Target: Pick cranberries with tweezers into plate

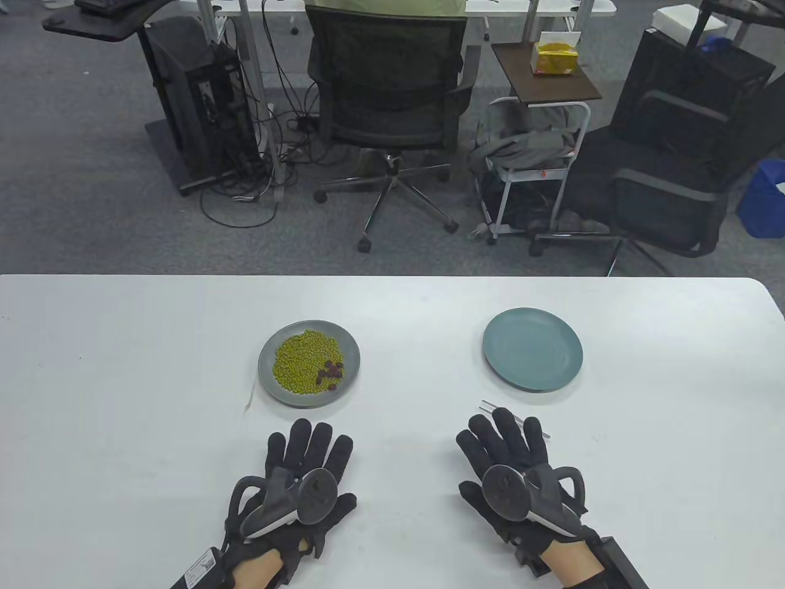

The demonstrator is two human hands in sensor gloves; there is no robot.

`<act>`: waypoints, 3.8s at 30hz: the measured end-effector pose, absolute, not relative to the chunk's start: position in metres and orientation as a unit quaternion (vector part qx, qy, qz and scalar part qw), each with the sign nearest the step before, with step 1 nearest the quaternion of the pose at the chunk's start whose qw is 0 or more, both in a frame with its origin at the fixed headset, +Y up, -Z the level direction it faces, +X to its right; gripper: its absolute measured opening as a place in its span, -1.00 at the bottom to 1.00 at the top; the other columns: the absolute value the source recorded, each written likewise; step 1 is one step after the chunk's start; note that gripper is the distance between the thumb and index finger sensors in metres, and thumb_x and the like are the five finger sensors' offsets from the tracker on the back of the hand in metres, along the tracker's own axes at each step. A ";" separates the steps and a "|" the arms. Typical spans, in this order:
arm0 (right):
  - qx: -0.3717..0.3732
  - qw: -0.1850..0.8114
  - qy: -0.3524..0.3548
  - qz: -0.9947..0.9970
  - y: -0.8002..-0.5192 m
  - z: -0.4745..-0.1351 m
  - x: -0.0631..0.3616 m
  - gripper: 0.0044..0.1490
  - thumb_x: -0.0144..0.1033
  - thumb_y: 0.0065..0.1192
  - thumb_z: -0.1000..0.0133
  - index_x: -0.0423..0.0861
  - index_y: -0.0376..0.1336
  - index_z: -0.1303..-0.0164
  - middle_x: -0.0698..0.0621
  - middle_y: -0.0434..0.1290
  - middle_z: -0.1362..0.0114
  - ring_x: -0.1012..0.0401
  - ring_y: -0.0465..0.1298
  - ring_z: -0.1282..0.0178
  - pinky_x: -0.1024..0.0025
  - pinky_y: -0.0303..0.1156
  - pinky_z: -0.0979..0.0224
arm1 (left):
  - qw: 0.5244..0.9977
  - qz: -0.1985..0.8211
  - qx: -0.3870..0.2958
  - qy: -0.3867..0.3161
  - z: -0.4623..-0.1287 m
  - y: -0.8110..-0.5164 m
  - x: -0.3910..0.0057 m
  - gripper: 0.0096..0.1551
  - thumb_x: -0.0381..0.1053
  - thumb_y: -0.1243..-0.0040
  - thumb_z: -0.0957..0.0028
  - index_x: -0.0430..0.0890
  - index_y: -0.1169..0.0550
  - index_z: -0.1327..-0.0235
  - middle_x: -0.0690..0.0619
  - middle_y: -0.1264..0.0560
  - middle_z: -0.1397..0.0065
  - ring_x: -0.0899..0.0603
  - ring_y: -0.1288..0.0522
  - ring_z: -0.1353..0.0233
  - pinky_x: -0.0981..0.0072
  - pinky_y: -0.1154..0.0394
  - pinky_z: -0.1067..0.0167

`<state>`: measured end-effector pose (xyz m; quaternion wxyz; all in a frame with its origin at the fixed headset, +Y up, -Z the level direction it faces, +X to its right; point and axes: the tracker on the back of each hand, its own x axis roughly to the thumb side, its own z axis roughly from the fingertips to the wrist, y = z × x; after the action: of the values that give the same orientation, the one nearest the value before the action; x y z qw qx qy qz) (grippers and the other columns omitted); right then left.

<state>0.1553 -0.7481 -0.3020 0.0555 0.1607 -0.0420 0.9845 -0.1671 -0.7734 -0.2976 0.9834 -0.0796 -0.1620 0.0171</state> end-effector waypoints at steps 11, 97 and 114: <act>0.162 0.058 -0.047 0.984 -0.748 -0.301 0.155 -0.03 0.33 -0.08 0.16 0.34 -0.23 -0.47 0.31 -0.32 -0.68 0.10 -0.35 -0.77 -0.12 -0.48 -0.69 | 0.983 0.015 -0.082 -0.164 -0.296 -0.774 -0.165 0.07 0.52 0.04 0.10 0.31 0.31 -0.43 0.15 0.31 -0.61 -0.22 0.46 -0.63 -0.29 0.44 -0.45; -0.052 -0.136 0.070 0.987 -0.779 -0.427 0.188 -0.30 0.09 0.38 0.25 0.20 0.34 -0.15 0.11 0.54 -0.19 0.14 0.58 -0.24 0.02 0.21 -0.58 | 0.978 0.010 -0.119 -0.172 -0.291 -0.781 -0.156 0.06 0.52 0.04 0.10 0.31 0.28 -0.45 0.14 0.30 -0.61 -0.22 0.46 -0.62 -0.28 0.42 -0.46; 0.021 0.107 0.016 0.994 -0.754 -0.355 0.208 -0.35 0.16 0.03 0.15 0.18 0.12 -0.15 0.30 0.50 0.04 0.30 0.63 -0.06 0.06 0.29 -0.52 | 0.978 0.011 -0.120 -0.172 -0.289 -0.780 -0.156 0.05 0.52 0.04 0.10 0.31 0.27 -0.45 0.13 0.31 -0.61 -0.22 0.46 -0.62 -0.28 0.42 -0.46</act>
<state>0.2083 -0.7536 -0.3548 0.1072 0.0209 0.0161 0.9939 -0.1555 -0.7804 -0.2895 0.9777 -0.1198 -0.1721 0.0111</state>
